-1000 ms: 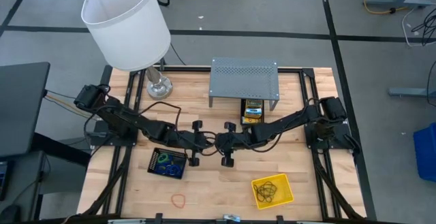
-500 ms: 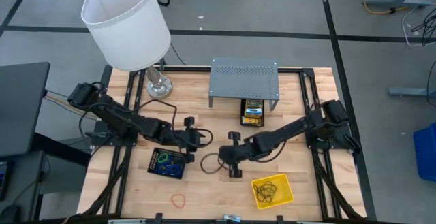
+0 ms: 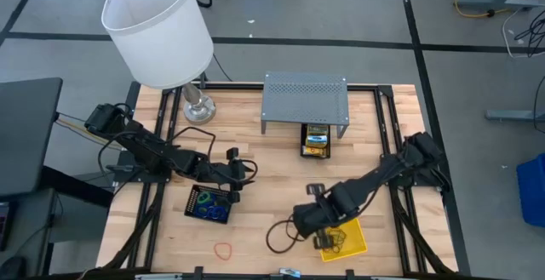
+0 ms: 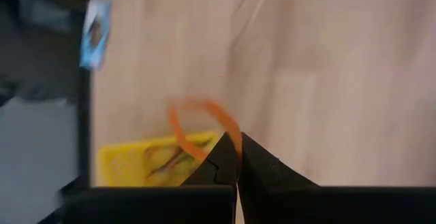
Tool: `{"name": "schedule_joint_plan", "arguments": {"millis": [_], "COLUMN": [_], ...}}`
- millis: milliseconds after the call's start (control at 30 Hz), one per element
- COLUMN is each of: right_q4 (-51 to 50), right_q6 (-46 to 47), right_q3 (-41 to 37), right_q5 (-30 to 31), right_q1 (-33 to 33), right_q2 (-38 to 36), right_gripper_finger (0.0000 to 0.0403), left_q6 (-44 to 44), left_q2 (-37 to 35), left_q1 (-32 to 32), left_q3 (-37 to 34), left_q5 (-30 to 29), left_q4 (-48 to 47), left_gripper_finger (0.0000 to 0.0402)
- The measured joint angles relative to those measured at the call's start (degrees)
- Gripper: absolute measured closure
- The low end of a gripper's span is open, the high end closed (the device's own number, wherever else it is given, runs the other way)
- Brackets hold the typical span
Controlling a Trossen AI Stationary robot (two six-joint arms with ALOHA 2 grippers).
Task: Pick & Place Office Desk Supplies
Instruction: Put the orange rubber band into the yellow bin
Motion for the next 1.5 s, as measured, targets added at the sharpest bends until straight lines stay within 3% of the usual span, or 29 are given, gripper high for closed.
{"name": "schedule_joint_plan", "arguments": {"millis": [200,533,767,967,1100,1267,1500], "right_q4": [-1.0,2.1,8.0,8.4,8.4,8.4,8.6], "right_q6": [9.5,21.0,21.7,20.9,21.0,21.4,18.4], "right_q3": [-3.6,-14.2,-18.6,-18.6,-18.6,-17.6,-12.8], "right_q5": [-8.0,-10.8,-17.1,-16.5,-14.3,-13.9,-9.1], "right_q1": [4.5,9.3,9.7,9.2,8.1,6.4,5.7], "right_q2": [0.1,0.1,0.1,0.1,0.1,0.1,0.1], "right_gripper_finger": [0.0403,0.0388,0.0286,0.0179,0.0139,0.0135,0.0165], "left_q6": [0.4,3.7,5.4,5.7,6.3,8.0,9.9], "left_q2": [0.0,0.0,0.0,0.0,0.0,0.0,-3.2], "left_q1": [0.0,0.0,0.1,0.1,0.1,0.0,-1.0], "left_q3": [-0.1,-0.1,-0.1,-0.1,-0.1,-0.1,-0.1], "left_q5": [1.0,1.5,3.0,3.0,3.0,4.3,15.9], "left_q4": [1.0,5.2,6.9,6.9,7.0,9.9,13.3], "left_gripper_finger": [0.0228,0.0228,0.0228,0.0228,0.0228,0.0228,0.0228]}}
